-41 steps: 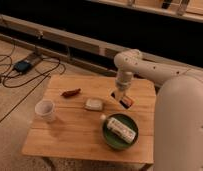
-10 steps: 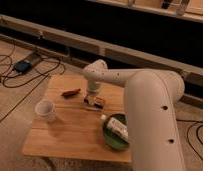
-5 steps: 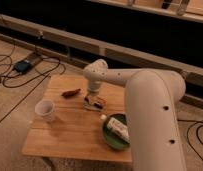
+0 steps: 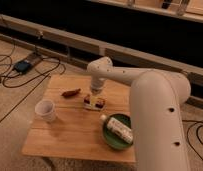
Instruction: Place the eraser on the white sponge
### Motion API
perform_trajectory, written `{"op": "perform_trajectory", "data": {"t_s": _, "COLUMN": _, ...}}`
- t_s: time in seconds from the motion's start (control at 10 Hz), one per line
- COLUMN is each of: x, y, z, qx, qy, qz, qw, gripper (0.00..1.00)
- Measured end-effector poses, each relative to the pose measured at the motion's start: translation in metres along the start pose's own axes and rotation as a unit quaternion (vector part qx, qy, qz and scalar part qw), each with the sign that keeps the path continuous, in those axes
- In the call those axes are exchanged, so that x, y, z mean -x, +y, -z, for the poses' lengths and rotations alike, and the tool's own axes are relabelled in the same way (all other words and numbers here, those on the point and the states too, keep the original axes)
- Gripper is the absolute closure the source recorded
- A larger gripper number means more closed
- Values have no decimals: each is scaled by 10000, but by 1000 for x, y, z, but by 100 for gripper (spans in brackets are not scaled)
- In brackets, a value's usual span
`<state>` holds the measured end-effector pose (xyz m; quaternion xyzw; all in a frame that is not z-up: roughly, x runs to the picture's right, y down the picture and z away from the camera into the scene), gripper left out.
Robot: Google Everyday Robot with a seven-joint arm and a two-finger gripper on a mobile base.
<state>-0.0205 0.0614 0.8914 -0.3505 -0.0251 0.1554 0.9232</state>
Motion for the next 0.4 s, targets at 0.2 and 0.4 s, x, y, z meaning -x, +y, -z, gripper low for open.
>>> {"op": "perform_trajectory", "data": {"t_s": 0.2, "x": -7, "y": -2, "z": 5, "qx": 55, "qy": -12, "qz": -66, "qw": 10000, "gripper": 20}}
{"op": "perform_trajectory", "data": {"t_s": 0.4, "x": -3, "y": -1, "z": 5, "qx": 53, "qy": -32, "qz": -36, "qw": 10000, "gripper": 20}}
